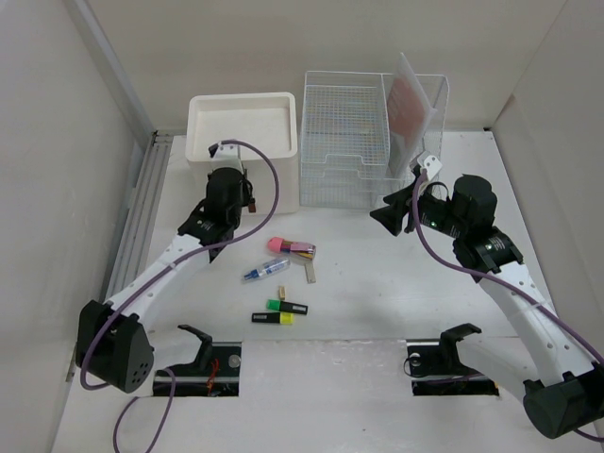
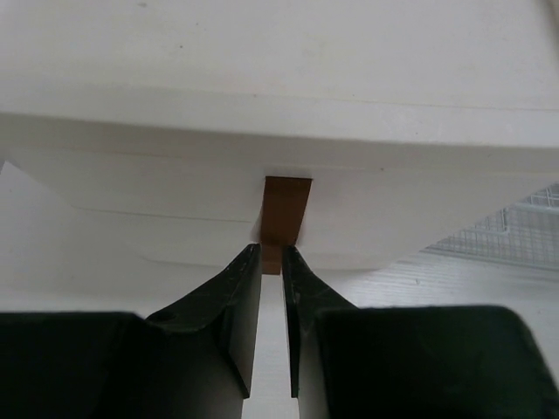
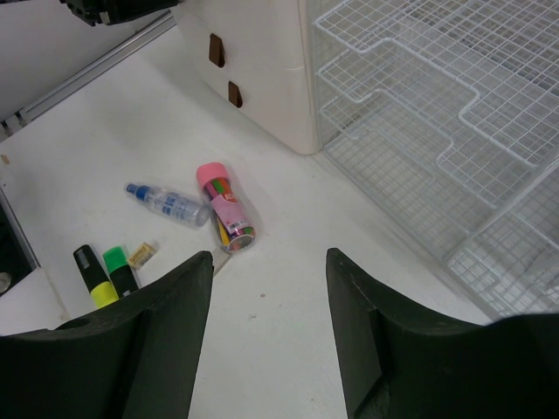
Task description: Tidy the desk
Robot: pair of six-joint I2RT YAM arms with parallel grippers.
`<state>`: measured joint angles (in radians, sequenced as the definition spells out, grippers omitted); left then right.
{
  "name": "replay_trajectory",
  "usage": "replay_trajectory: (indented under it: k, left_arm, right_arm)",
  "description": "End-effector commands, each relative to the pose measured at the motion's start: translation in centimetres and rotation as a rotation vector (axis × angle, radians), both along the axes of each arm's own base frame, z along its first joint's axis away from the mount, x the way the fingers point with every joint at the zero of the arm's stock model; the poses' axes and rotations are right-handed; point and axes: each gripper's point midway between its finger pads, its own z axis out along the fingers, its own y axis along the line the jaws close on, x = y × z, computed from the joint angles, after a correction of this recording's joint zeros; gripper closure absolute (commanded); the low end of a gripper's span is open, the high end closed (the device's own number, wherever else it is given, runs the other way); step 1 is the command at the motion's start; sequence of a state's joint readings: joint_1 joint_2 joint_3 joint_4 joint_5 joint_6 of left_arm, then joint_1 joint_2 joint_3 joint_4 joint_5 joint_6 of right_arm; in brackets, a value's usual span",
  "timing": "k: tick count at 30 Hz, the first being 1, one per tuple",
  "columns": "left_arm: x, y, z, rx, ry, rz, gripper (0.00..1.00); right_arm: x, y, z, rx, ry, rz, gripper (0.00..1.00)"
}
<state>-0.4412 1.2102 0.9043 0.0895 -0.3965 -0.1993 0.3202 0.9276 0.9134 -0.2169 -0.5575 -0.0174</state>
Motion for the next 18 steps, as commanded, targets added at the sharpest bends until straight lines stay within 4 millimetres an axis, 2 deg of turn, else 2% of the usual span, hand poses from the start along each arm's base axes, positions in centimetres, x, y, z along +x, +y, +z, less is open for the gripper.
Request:
replay_trajectory:
  k: [1, 7, 12, 13, 14, 15, 18]
  left_arm:
    - [-1.08, 0.53, 0.38, 0.009, -0.005, -0.002, 0.87]
    - [-1.76, 0.56, 0.58, 0.011, -0.005, -0.022, 0.96]
    - [-1.98, 0.50, 0.46, 0.008, -0.003, -0.031, 0.96]
    - [-1.98, 0.50, 0.46, 0.008, -0.003, -0.031, 0.91]
    - [-2.00, 0.34, 0.44, 0.005, -0.002, -0.039, 0.82]
    - [-1.85, 0.27, 0.73, 0.000, -0.015, -0.039, 0.64]
    - [-1.23, 0.01, 0.79, 0.008, -0.015, -0.042, 0.54]
  right_arm:
    - [-0.03, -0.16, 1.78, 0.029, -0.051, -0.009, 0.40]
    - [-0.03, -0.16, 1.78, 0.029, -0.051, -0.009, 0.40]
    - [-0.03, -0.16, 1.78, 0.029, -0.051, -0.009, 0.40]
    - [-0.03, -0.16, 1.78, 0.029, -0.051, -0.009, 0.40]
    - [-0.03, -0.16, 1.78, 0.029, -0.051, -0.009, 0.40]
    - [-0.03, -0.16, 1.78, 0.029, -0.051, -0.009, 0.40]
    - [-0.03, -0.16, 1.78, 0.029, -0.051, -0.009, 0.40]
